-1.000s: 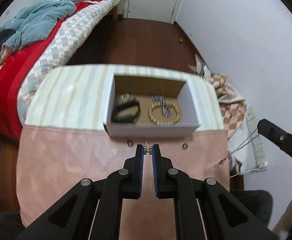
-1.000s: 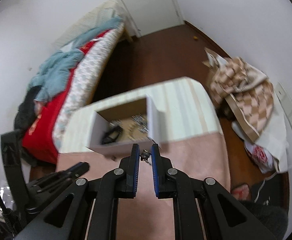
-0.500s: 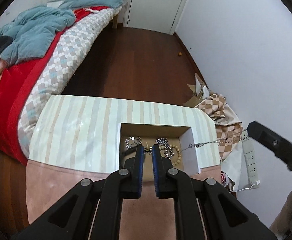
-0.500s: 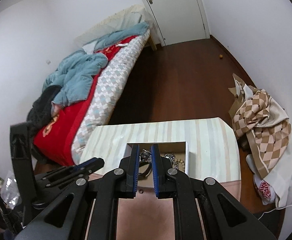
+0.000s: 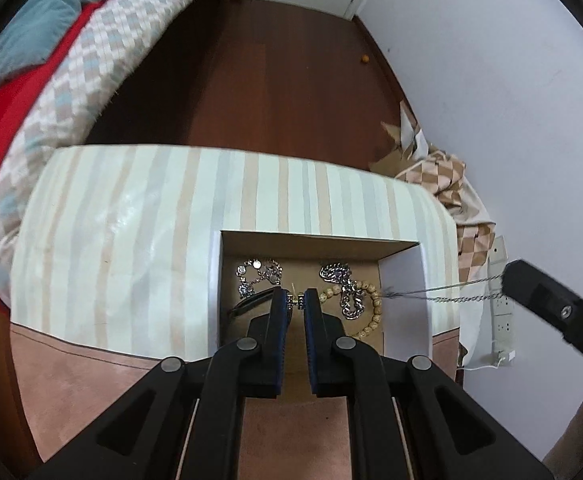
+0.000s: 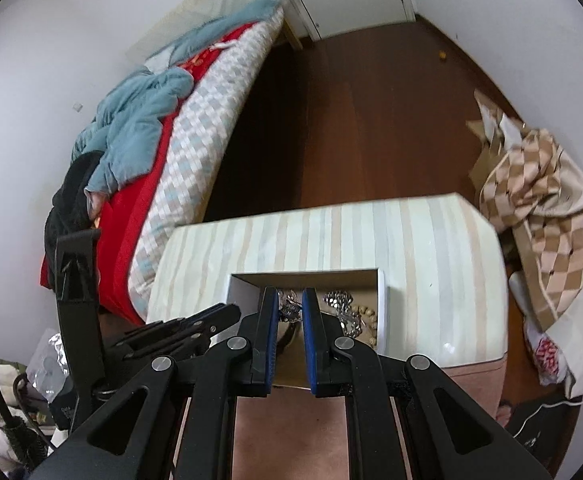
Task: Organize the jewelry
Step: 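Carry the earring with the left tool while the right tool carries the necklace into the box, then open both tools inside the box to release the earring and necklace, then lift both open tools out of the box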
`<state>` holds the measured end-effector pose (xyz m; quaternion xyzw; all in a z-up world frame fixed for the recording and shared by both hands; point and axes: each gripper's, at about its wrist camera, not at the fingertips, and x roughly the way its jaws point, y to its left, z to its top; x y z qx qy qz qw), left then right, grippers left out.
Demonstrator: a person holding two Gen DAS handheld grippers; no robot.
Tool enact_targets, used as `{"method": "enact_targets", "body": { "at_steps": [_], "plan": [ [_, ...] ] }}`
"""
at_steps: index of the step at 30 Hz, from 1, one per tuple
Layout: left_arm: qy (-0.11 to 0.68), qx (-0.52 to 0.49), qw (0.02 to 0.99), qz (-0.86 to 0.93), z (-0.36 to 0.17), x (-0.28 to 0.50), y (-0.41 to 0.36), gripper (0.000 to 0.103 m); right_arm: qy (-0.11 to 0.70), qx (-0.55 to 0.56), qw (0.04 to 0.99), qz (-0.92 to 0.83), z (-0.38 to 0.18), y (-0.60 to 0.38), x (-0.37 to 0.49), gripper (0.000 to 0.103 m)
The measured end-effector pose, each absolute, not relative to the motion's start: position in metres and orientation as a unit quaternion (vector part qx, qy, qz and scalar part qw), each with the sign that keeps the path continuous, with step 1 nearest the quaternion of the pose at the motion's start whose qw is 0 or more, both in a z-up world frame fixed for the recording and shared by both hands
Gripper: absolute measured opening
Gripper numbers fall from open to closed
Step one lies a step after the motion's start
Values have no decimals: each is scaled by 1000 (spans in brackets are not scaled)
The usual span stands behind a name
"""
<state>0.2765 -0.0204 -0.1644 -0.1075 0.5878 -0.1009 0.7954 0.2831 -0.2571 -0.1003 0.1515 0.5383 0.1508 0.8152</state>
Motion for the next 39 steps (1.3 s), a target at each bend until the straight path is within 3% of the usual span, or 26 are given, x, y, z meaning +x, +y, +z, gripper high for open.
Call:
{"method": "enact_targets", "body": {
  "at_steps": [9,10,11,12,13,15,18,20,23,25,27,39],
  "plan": [
    [624,-119,770,-63,-176,288,-7,11,588,128,786,142,-139,-249,303,14],
    [623,-118,771,-58,-174,288,-5,21,593,125,783,140,-142,-249,305,14],
    [619,-114,775,-54,-171,287,-4,40,598,123,780,139,-144,-250,306,14],
    [613,-110,781,-47,-167,286,-2,51,601,122,778,135,-146,-251,306,18],
    [608,-108,785,-44,-165,286,0,63,604,119,777,133,-148,-251,306,29],
    [596,-100,796,-34,-157,283,4,65,606,112,777,129,-151,-252,305,43],
    [588,-79,805,-20,-153,282,8,68,610,98,777,123,-154,-250,302,47],
    [580,-67,811,-11,-150,279,9,82,610,86,779,116,-156,-250,300,53],
    [569,-41,821,7,-148,271,11,95,607,50,788,92,-156,-246,293,68],
    [562,-20,827,21,-147,264,11,100,603,23,794,73,-157,-244,288,85],
    [558,-8,829,28,-150,258,10,101,602,-1,796,54,-161,-241,281,95],
    [547,5,836,50,-149,223,7,101,585,-39,810,23,-158,-235,245,100]
  ]
}}
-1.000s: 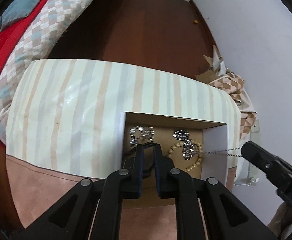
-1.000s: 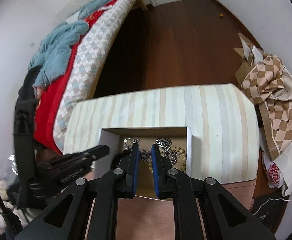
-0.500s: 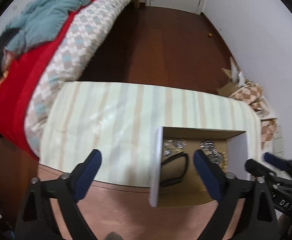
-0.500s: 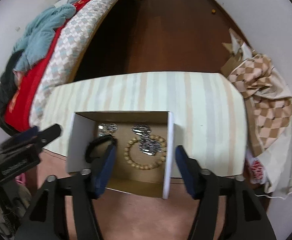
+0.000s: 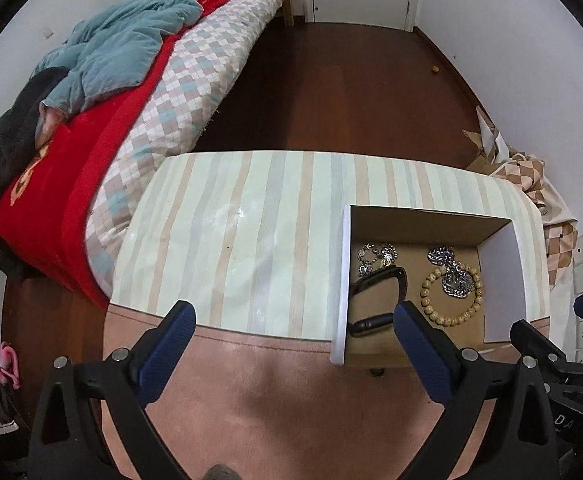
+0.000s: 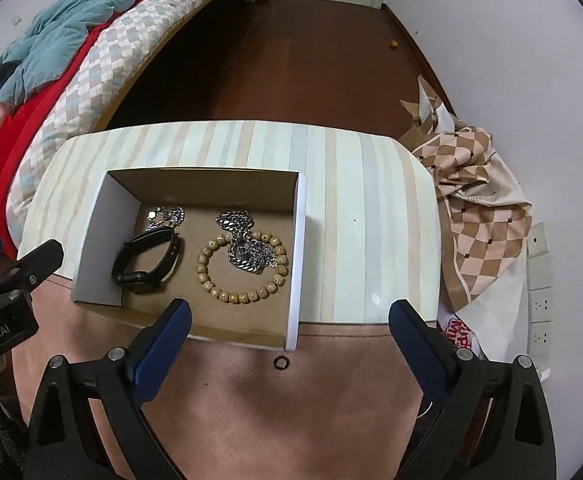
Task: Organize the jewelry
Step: 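Lift both open tools out of the box, then grasp a small black ring with the left tool while the right tool grasps the other black ring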
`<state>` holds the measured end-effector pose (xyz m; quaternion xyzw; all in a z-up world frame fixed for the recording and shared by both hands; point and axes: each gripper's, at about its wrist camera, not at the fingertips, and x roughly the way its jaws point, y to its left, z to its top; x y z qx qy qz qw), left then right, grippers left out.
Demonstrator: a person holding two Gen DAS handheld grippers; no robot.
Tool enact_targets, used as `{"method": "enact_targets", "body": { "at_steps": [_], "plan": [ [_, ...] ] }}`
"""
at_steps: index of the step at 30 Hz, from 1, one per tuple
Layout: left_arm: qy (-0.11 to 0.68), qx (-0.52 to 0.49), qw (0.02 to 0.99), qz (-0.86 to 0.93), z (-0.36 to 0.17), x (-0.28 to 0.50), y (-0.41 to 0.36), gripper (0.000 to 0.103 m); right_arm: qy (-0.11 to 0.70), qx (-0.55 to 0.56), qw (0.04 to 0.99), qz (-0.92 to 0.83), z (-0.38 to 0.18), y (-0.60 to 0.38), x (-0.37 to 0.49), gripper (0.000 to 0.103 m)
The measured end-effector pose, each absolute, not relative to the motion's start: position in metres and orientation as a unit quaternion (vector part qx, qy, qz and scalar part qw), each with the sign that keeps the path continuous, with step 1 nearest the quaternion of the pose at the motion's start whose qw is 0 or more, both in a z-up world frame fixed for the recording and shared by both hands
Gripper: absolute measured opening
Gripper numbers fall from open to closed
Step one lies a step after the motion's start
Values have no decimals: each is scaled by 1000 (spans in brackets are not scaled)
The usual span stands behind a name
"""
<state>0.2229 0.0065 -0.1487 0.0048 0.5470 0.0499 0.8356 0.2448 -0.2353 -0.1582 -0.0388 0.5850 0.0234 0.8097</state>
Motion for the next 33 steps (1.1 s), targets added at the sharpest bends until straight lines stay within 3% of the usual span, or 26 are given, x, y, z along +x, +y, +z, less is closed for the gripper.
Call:
{"method": "enact_targets", "body": {
  "at_steps": [23,33],
  "plan": [
    [444,-4,895,42,-52,129,-1,101,465,-9,885,-6,-46,-251,144,100],
    [422,14,905,51,-41,105,-10,101,440,-1,898,-4,-24,-253,116,100]
  ]
}}
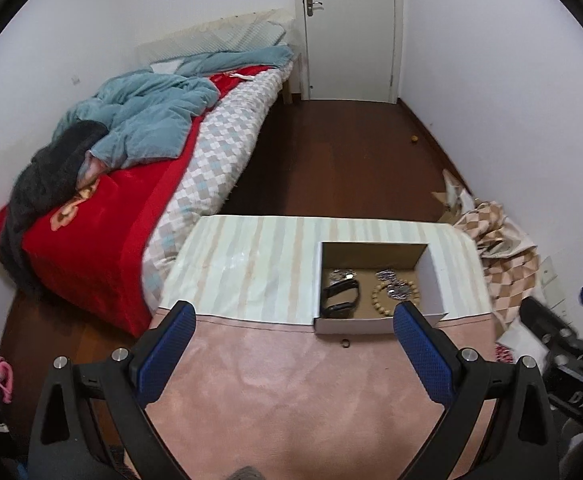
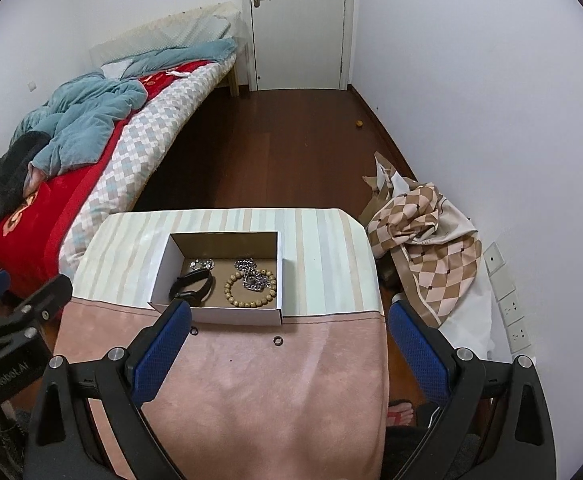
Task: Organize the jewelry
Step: 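Grasp a small black ring with the left tool while the right tool grasps the other black ring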
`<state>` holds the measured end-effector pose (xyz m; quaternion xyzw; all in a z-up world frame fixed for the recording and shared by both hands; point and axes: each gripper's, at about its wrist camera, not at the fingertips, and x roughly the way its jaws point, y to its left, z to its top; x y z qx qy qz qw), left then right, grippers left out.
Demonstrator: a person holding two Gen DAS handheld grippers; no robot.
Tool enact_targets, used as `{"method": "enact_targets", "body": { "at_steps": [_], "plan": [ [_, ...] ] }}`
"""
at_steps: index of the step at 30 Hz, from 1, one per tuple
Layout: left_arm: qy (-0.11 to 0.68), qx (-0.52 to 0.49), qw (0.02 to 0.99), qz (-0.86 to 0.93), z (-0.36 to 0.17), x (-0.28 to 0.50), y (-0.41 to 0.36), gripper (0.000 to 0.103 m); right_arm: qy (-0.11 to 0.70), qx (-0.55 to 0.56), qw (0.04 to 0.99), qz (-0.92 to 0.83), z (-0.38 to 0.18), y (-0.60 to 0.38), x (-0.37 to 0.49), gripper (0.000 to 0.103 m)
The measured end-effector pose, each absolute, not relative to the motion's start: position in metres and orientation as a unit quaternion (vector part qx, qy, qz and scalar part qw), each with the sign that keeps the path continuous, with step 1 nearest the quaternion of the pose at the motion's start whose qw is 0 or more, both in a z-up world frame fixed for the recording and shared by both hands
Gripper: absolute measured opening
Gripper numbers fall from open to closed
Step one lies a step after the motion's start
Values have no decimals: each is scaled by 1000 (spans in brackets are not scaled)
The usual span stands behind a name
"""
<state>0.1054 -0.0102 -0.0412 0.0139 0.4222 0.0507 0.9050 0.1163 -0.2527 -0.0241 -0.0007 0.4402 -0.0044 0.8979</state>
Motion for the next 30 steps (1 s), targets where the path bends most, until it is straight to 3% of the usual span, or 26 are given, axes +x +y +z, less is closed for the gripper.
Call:
{"method": "enact_targets", "body": {
  "at_steps": [5,10,11,13,21,26,28,30],
  "plan": [
    [431,16,899,69,-68,103,-9,101,457,27,889,7,-53,-263,118,100],
    [469,14,878,95,-121,110,-2,101,497,54,866,0,-130,-280,125,98],
    [482,15,870,102,-137,112,-1,101,500,51,864,1,-147,-281,127,94],
    [504,18,856,114,-165,117,0,101,512,50,857,7,-178,-283,132,68],
    [558,0,821,124,-226,132,6,101,512,47,857,31,-248,-268,162,61],
    [561,1,819,122,-234,140,4,101,501,9,865,24,-258,-253,172,48],
    [559,-1,821,117,-236,145,3,101,497,-11,867,17,-258,-248,171,27],
    [559,-2,822,111,-236,148,0,101,496,-21,868,18,-257,-245,171,13]
  ]
}}
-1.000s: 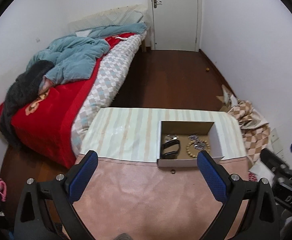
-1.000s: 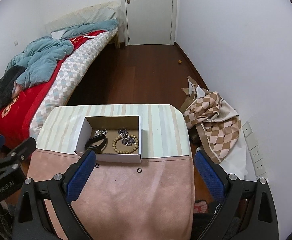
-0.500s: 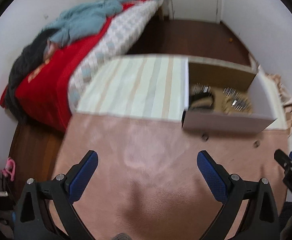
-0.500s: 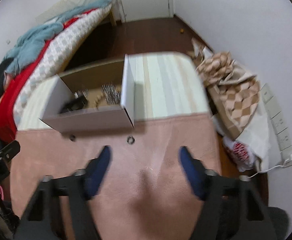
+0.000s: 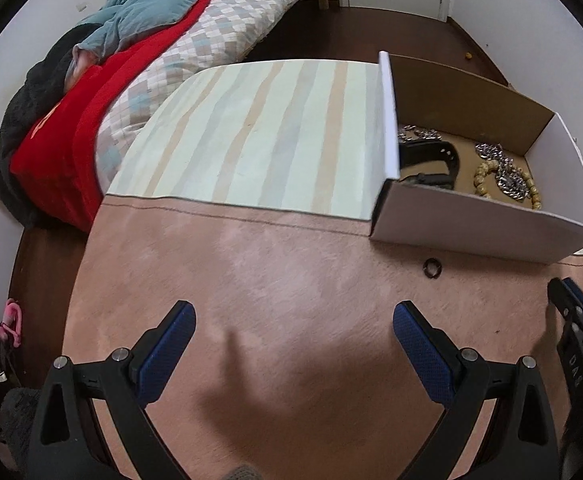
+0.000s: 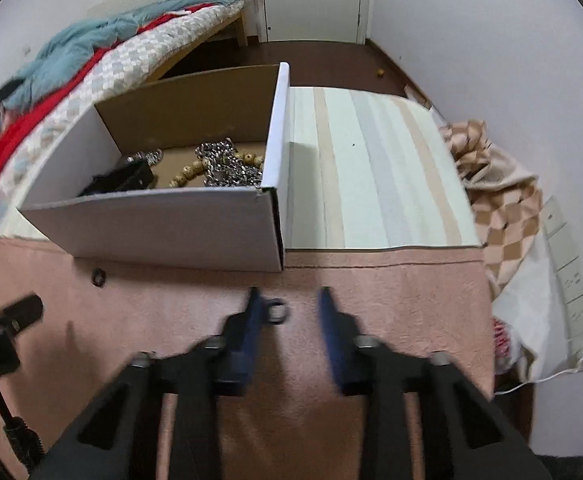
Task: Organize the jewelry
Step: 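Grasp a small black ring with the left tool while the right tool grasps the other black ring, then carry both black rings into the box with both tools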
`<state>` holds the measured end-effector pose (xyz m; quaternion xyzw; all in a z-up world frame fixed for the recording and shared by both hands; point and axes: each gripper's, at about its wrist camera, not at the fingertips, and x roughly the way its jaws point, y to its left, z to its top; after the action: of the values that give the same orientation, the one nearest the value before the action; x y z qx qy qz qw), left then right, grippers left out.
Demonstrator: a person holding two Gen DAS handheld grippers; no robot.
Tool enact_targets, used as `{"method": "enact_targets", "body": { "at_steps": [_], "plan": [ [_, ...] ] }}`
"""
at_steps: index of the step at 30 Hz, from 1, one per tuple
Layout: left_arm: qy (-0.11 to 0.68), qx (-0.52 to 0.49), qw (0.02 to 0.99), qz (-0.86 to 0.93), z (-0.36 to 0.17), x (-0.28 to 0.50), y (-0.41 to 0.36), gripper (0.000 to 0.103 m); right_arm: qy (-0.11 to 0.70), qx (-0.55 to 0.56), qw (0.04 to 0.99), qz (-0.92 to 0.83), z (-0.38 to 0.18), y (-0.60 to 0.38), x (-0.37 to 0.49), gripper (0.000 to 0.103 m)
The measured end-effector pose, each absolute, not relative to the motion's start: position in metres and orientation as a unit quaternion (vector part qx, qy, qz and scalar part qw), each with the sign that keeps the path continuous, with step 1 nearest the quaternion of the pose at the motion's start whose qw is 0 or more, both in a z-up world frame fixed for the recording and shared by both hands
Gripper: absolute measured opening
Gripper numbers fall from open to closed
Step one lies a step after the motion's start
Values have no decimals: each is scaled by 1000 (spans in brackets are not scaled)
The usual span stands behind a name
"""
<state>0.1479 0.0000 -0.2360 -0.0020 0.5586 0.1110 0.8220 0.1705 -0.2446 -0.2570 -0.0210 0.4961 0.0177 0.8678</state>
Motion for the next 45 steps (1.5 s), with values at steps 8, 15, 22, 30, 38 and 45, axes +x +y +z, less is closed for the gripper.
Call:
{"method": "enact_targets", "body": {
  "at_steps": [8,15,22,30,38,45],
  "plan": [
    [549,-25,832,77,-238,163,-22,100,493,6,870,2,-245,-262,160,13],
    [548,-12,835,48,-247,178,-40,72,490,11,872,-18,-239,-277,161,13],
    [550,-17,835,19,-253,181,-47,16,489,16,872,-30,-234,-284,162,13],
    [534,-12,845,6,-246,171,-48,10,484,19,874,-29,-228,-283,159,13],
    [515,-8,857,-11,-220,143,-53,10,474,29,880,-18,-210,-283,141,13],
    [489,-8,871,-34,-182,119,-57,10,447,45,894,-2,-175,-282,126,13]
  ]
}}
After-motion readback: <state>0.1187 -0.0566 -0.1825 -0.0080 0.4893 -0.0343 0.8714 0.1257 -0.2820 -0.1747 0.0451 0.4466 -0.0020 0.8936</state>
